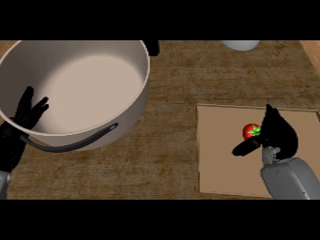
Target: Pick the tomato from the tray and place it in the pot
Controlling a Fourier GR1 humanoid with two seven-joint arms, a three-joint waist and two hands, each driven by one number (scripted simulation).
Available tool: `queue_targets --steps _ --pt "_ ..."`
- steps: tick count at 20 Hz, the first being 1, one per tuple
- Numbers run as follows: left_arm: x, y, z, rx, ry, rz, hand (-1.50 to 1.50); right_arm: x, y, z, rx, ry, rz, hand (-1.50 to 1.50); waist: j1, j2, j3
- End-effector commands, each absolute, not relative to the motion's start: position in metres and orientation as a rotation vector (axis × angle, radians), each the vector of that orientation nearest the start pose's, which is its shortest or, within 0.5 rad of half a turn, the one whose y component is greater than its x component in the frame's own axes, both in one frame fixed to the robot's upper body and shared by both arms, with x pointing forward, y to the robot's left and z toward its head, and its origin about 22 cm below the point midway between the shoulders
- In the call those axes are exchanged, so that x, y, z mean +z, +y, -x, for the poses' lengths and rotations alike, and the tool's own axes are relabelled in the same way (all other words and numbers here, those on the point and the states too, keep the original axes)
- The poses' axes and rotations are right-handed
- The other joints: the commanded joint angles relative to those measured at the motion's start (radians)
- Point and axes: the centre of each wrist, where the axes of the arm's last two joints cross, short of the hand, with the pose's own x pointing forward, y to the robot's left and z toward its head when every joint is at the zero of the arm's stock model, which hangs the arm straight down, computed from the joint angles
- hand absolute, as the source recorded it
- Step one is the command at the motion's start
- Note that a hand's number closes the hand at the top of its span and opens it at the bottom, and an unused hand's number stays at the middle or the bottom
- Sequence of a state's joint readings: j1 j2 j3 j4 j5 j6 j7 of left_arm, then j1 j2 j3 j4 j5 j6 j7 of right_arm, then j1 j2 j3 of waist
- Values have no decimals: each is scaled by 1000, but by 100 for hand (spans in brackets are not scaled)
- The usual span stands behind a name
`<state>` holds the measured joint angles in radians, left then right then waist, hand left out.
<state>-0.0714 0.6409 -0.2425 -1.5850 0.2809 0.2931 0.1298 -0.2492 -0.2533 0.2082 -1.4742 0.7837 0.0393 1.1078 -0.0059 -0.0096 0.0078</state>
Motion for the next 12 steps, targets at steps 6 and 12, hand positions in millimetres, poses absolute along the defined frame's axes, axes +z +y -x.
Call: queue_targets --steps 6,12 --pt "30 331 -253 -103 -1191 -506 0 33 -209 -306 442 -486 986 -150 1 17 -7" --pt "22 338 -246 -104 -1172 -510 0 16 -212 -307 406 -491 947 -150 9 17 -7"
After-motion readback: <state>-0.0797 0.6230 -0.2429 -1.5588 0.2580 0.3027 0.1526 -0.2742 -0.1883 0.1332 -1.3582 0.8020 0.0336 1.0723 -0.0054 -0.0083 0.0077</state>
